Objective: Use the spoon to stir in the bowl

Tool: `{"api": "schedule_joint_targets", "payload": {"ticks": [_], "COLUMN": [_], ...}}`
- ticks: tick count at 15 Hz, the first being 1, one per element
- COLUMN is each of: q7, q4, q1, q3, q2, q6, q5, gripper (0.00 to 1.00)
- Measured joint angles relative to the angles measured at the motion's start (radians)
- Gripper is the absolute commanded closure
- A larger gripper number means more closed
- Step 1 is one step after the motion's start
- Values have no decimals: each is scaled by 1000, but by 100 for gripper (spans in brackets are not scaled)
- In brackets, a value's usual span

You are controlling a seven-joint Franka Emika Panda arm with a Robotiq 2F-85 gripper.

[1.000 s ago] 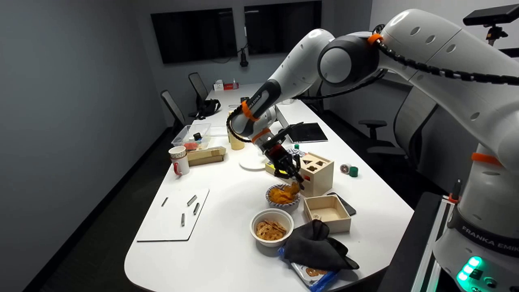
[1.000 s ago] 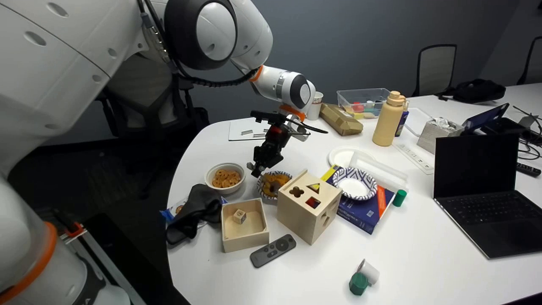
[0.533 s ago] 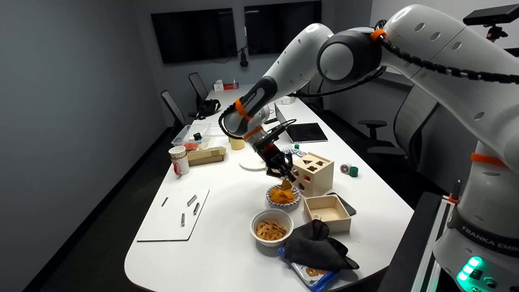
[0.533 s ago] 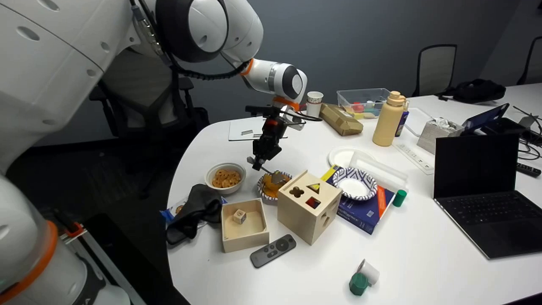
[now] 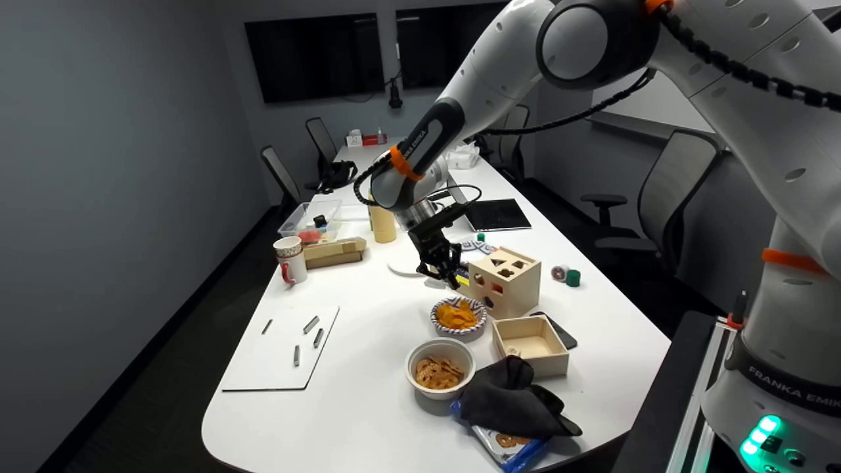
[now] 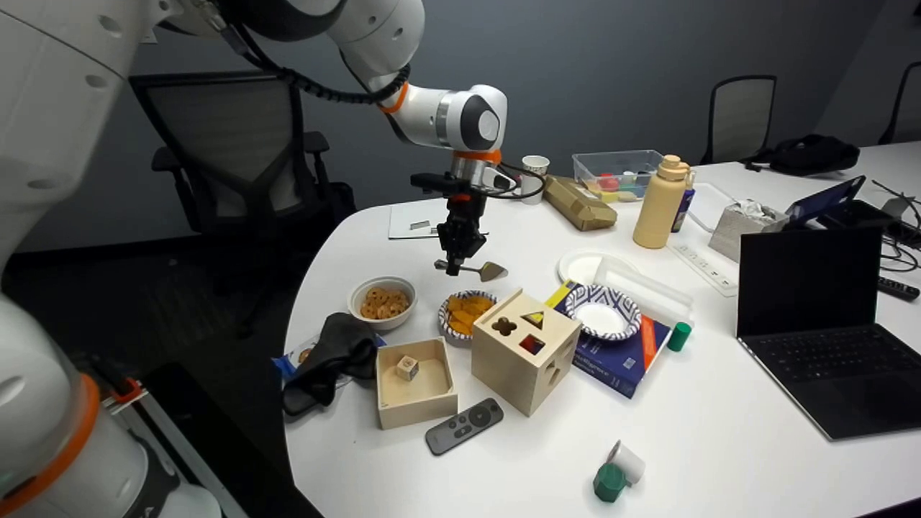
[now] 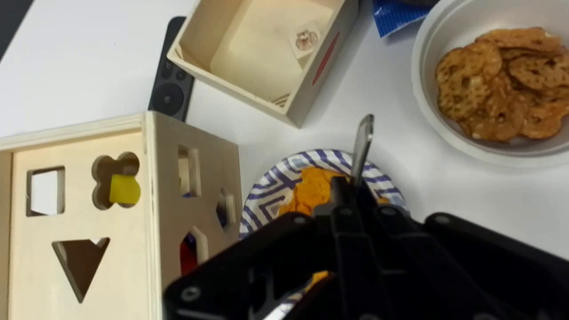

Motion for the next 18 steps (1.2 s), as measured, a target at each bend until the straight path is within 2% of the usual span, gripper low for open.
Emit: {"api": "schedule_joint_targets", "payload": {"ticks": [5, 12, 15, 18], "q7": [-44, -148, -153, -153], "q4": [-242, -611, -748, -827], "q1": [-29, -75, -80, -80], "q3": [3, 37, 40, 42], "q2": [-138, -330, -372, -376], "q6": [243, 428, 532, 659], "q5": [9, 85, 110, 126], "gripper": [99, 99, 99, 99]}}
